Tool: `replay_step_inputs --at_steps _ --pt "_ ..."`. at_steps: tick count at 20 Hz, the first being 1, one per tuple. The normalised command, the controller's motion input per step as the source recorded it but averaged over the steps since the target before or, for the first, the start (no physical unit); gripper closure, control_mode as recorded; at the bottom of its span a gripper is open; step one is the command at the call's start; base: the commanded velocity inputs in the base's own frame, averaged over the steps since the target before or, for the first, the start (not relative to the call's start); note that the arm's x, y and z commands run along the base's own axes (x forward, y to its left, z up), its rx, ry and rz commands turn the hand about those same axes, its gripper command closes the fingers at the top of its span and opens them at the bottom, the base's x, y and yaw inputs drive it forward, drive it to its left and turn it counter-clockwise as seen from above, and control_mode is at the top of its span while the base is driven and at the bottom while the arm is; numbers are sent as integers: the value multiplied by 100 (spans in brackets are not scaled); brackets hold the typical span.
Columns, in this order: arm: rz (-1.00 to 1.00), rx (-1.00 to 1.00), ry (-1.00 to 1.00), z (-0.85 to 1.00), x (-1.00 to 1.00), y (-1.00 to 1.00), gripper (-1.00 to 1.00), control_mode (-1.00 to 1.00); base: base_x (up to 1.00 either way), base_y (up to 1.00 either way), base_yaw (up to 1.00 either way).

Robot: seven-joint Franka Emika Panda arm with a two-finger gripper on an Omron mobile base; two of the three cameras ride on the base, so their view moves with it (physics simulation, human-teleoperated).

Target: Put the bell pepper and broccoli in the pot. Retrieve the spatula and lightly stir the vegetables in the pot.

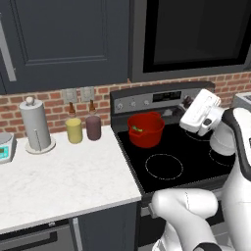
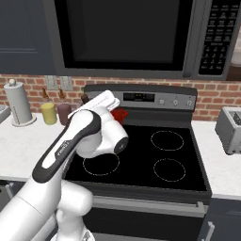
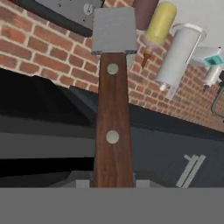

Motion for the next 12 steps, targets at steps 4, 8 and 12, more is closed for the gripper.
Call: replay_step_inputs --at_steps 4,8,12 --pt "-10 17 16 -18 50 -6 100 -100 0 0 0" --pt "-12 11 18 -11 54 -11 100 -100 0 0 0" --pt "-10 8 18 -1 39 -20 100 -100 0 0 0"
